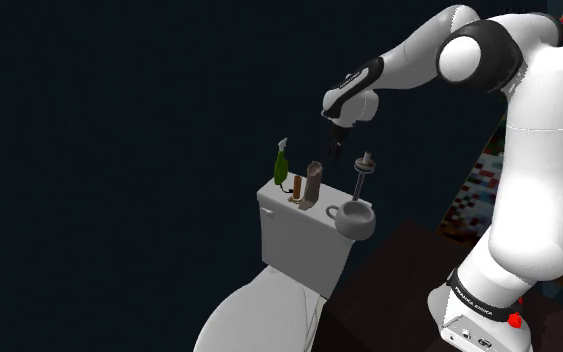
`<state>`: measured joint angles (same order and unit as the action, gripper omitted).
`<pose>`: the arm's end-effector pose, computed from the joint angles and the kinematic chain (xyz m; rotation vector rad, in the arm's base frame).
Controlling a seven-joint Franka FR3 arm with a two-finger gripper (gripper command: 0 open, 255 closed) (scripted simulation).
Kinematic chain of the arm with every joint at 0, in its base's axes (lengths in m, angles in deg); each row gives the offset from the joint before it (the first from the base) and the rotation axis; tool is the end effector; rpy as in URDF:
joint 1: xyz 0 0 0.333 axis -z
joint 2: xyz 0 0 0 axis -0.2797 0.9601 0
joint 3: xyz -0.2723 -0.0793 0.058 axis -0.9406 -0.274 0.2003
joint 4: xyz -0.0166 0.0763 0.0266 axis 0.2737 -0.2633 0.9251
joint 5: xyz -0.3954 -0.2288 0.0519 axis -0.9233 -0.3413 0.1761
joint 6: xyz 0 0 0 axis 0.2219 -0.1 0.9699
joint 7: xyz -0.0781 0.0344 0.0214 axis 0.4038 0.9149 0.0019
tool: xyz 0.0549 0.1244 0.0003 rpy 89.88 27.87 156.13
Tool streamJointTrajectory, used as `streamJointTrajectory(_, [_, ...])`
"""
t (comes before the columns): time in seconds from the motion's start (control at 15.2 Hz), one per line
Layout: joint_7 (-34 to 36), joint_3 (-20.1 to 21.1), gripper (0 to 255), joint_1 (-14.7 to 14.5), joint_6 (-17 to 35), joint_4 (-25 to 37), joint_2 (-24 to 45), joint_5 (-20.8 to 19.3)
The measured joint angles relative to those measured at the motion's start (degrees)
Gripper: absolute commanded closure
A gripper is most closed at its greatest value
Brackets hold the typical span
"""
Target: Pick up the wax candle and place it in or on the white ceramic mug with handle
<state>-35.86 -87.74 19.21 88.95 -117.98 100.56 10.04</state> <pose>0.6145 -0.2151 0.1777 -2.8333 -1.1664 -0.1848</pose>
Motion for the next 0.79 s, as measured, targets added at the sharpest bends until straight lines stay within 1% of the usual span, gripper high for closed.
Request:
streamJointTrajectory(0.2, [-4.60, 1.89, 0, 2.17, 0.00, 6.75, 6.81, 1.95])
streamJointTrajectory(0.33, [-6.91, 3.21, 0, 3.62, -0.81, 12.84, 11.99, 2.72])
streamJointTrajectory(0.4, [-7.57, 3.56, 0, 4.01, -1.06, 14.49, 13.37, 2.84])
streamJointTrajectory(0.79, [-8.89, 4.76, 0, 4.65, 1.08, 16.55, 17.49, 3.92])
